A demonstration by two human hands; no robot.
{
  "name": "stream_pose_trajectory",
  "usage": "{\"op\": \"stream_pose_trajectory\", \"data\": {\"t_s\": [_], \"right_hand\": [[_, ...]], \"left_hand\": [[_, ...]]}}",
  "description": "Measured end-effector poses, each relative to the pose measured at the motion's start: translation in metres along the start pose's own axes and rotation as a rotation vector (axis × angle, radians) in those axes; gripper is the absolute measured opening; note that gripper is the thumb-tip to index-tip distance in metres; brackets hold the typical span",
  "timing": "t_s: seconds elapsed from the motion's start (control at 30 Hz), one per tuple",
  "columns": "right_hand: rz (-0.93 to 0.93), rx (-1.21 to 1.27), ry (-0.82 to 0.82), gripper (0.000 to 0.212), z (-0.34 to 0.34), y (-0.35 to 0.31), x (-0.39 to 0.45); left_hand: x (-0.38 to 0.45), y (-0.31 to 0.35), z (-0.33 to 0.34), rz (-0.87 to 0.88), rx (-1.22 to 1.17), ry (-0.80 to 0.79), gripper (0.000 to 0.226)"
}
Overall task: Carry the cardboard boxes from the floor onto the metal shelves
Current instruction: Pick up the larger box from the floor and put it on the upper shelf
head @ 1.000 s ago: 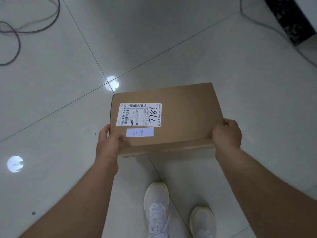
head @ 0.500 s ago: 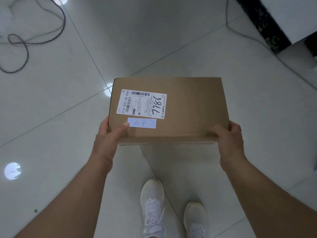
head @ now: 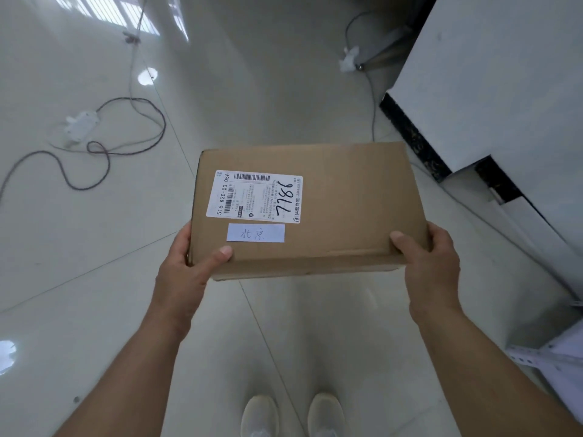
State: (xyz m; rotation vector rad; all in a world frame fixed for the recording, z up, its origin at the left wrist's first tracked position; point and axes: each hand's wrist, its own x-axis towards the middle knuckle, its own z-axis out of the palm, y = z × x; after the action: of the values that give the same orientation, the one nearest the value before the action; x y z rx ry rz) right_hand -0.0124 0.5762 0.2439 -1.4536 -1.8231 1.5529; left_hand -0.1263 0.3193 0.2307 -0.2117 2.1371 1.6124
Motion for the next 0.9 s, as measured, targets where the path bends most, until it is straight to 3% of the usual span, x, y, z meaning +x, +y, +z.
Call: {"op": "stream_pose_trajectory", "data": {"t_s": [0.37,0.63,0.9], "right_hand": [[-0.080,0.106,0.101,0.045,-0.063,-0.088,-0.063],[-0.120,0.211,0.163,0.029,-0.122,-0.154,-0.123],[-0.137,0.272,0.256,0.032,-0.185,-0.213,-0.183]], "left_hand": [[-0.074,0.104,-0.020,0.143,-0.037,-0.014,0.050],[-0.140,0.187,-0.040,0.256,-0.039,-0.100,0.058],[-0.207,0.258,-0.048,0.366,-0.035,-0.222,0.055]]}}
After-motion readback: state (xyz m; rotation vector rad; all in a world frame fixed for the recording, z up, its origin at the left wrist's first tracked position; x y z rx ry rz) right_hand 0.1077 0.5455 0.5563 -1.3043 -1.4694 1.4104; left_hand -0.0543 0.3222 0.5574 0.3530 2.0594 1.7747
